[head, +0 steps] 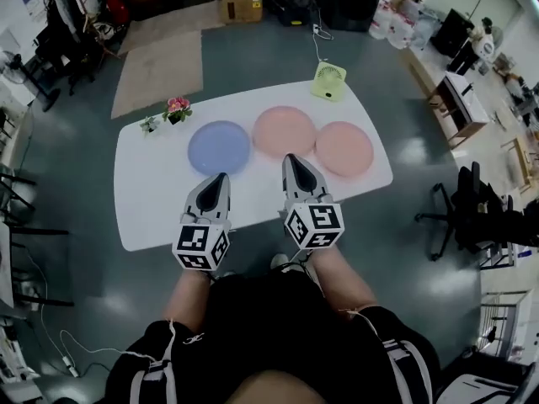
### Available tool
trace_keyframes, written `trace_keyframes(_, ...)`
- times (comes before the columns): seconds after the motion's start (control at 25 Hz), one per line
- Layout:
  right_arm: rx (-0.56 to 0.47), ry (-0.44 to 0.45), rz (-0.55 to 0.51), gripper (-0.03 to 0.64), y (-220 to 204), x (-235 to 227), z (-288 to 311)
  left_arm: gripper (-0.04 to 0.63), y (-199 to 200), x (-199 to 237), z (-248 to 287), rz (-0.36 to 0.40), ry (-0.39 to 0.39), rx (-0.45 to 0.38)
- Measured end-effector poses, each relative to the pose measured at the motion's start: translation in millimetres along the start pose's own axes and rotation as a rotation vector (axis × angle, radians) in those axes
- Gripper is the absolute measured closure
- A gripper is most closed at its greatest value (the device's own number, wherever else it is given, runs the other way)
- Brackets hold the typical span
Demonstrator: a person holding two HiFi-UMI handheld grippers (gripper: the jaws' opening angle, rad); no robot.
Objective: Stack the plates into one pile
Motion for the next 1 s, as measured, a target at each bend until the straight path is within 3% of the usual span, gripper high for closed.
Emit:
trace_keyframes(0.52,0.039,0.146,-0.041,0.601,0.1,11.0,75.0,0.583,8.4,44.9,21.2,-0.033,0.135,-0.015)
trace_keyframes(0.64,0.038,0.172,-0.08,0.601,0.6,21.2,94.6,0.583,9.1,63.6,20.4,-0.045,0.163,-0.016)
trace_keyframes(0.72,0.023,0.237,-0.135,0.601,-0.8,32.2,106.9,0.583,7.9,76.1,17.7,-0.056,0.184,-0.018)
trace_keyframes(0.76,0.014,0.289,-0.178,0.586,-1.5,39.5,113.0,0.583,6.9,82.3,15.9,-0.06,0.196,-0.02)
trace_keyframes(0.84,0.021,0.387,-0.279,0.438,-4.2,53.7,127.2,0.583,4.0,95.0,11.2,-0.074,0.224,-0.025)
trace_keyframes(1.0,0.095,0.484,-0.416,0.403,-19.1,70.8,162.0,0.583,-5.8,119.2,-0.1,-0.112,0.285,-0.031)
Point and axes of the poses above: the fingertips, and each gripper's own axes: z forward along the fingers, x to its left, y out of its top, the point moved 7 cm from there along -z, backward along the fingers, and after that the axes turned 7 degrees about x, right-handed, at the moved point
